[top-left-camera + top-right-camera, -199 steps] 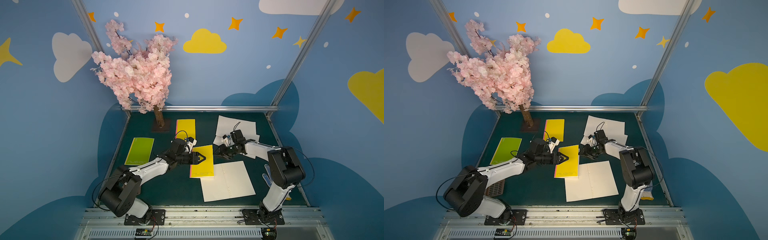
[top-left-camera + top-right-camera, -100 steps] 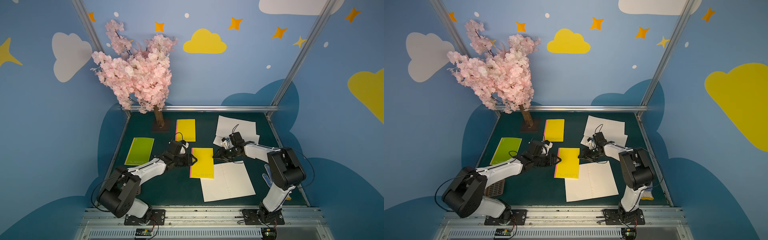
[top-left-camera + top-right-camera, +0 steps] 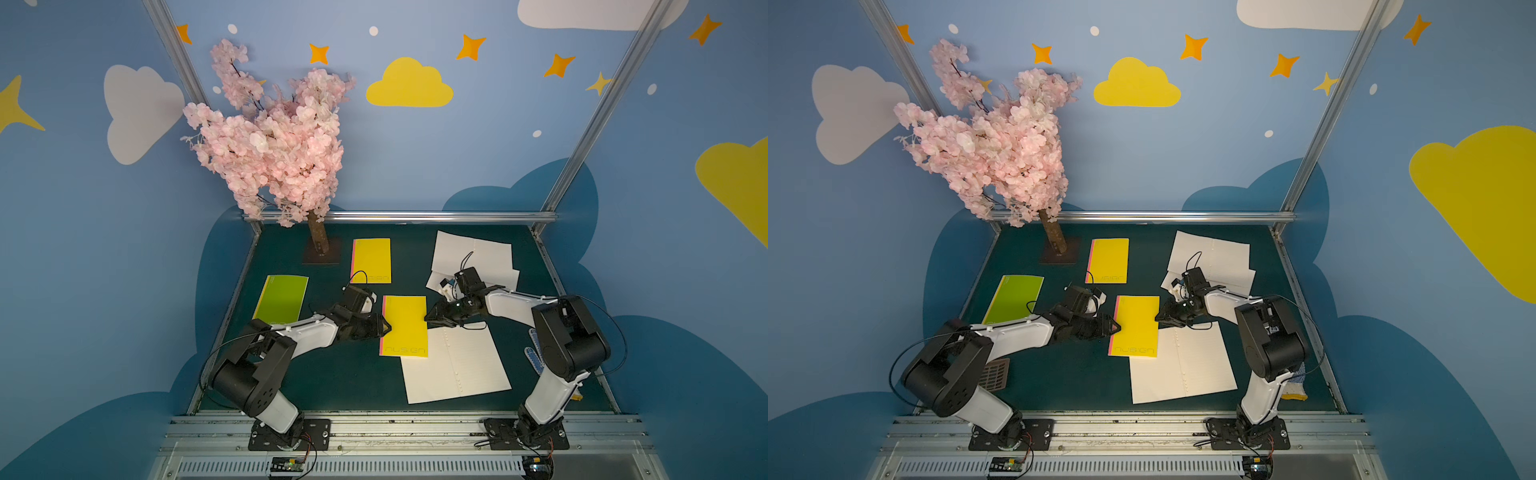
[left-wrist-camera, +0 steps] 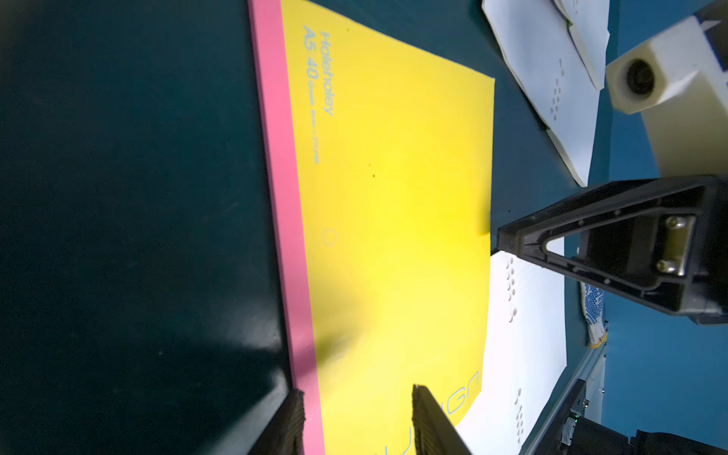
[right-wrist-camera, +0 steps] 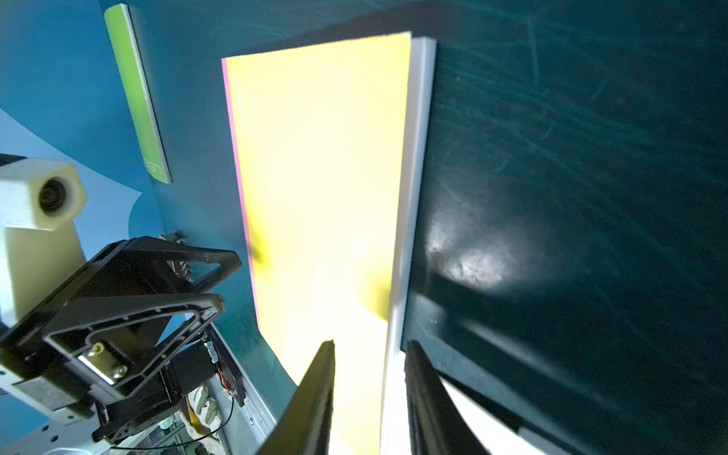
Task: Close the notebook
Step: Move the notebook to the center of the board.
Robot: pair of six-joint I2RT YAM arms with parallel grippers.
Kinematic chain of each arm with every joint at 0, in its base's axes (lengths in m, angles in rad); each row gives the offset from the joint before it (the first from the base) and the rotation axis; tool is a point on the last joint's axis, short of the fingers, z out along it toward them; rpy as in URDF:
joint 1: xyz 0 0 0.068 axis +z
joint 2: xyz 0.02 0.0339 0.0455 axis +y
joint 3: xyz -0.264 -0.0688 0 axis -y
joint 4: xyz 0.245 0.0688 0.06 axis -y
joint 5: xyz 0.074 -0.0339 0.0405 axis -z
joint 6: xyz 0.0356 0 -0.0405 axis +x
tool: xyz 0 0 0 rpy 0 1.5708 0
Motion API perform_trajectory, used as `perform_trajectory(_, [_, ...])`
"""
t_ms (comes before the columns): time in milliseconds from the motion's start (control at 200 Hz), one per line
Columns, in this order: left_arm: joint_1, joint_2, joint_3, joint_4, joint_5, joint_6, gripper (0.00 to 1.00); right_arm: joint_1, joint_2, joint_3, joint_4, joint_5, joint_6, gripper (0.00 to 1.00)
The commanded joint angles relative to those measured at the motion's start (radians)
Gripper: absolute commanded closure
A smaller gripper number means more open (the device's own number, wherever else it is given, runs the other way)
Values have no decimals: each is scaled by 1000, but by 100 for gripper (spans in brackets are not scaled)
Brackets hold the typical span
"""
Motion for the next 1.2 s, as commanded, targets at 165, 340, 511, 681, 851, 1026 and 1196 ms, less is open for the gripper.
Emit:
perform_trajectory(165, [15,28,9,-22,9,-1,55,13,28,-7,5,0,-1,73])
perform_trajectory(340, [21,51,12,-11,30,-2,56,16,41,-3,4,-7,-2,74])
perform_trajectory(511, [25,70,13,4,47,-8,56,28,49,1,5,-4,2,74])
perform_trajectory(681, [28,91,21,3,59,-8,57,42,54,6,9,-5,8,75])
perform_trajectory(851, [37,102,22,0,62,-10,57,55,66,15,9,-6,11,75])
perform_trajectory(1026, [48,111,26,-10,66,-15,57,67,76,28,10,-7,14,75])
perform_trajectory(1196, [61,107,24,-28,58,-15,57,79,87,44,9,-9,17,75])
